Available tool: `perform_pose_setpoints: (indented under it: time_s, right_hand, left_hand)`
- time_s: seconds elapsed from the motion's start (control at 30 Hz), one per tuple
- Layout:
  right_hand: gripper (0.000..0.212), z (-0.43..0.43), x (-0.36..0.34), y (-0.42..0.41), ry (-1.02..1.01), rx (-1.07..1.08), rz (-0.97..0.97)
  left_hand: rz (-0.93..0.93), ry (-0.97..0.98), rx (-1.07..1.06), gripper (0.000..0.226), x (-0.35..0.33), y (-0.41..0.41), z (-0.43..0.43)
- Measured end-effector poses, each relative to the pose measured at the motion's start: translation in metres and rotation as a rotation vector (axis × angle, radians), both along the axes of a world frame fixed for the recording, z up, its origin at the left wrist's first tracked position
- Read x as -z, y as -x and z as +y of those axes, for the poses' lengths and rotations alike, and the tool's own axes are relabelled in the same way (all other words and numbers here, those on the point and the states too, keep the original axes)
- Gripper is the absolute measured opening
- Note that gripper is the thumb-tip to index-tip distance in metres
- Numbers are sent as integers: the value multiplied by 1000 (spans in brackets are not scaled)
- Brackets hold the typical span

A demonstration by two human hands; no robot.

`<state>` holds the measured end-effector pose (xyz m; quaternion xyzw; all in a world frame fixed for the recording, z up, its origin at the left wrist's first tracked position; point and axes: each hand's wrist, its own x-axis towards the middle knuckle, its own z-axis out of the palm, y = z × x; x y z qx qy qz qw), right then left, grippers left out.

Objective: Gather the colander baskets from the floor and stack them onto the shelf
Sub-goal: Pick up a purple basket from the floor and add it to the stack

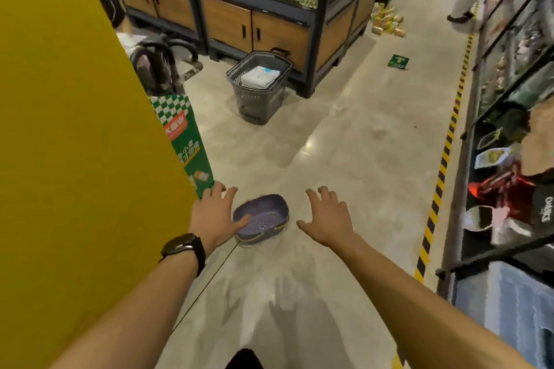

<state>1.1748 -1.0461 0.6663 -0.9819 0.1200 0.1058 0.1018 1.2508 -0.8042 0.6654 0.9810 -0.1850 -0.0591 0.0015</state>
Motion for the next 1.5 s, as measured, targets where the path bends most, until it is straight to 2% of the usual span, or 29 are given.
perform_pose_setpoints:
  time_s: [0.17, 0.57, 0.73, 0.93, 1.2, 1.5]
  right_hand:
    - [81, -7, 22, -77, -8, -123, 5]
    - [81, -67, 56, -213, 3, -219, 103]
    - [80, -91, 98, -263, -23, -357, 191]
    - [83, -117, 159, -282, -78, -413, 317]
    - [82, -128, 248, -295, -22, -472, 432]
    - [87, -132, 375, -292, -8, -374, 492]
  left_hand:
    - [35, -28, -105, 77, 16, -53, 1]
    - [131, -8, -198, 77, 47, -150, -52]
    - [217, -23, -346, 74, 78, -164, -58]
    - [302, -16, -443, 73, 123, -175, -70]
    - [420, -112, -339, 70, 220, -197, -86]
    - [566, -48, -336, 73, 367, -204, -75]
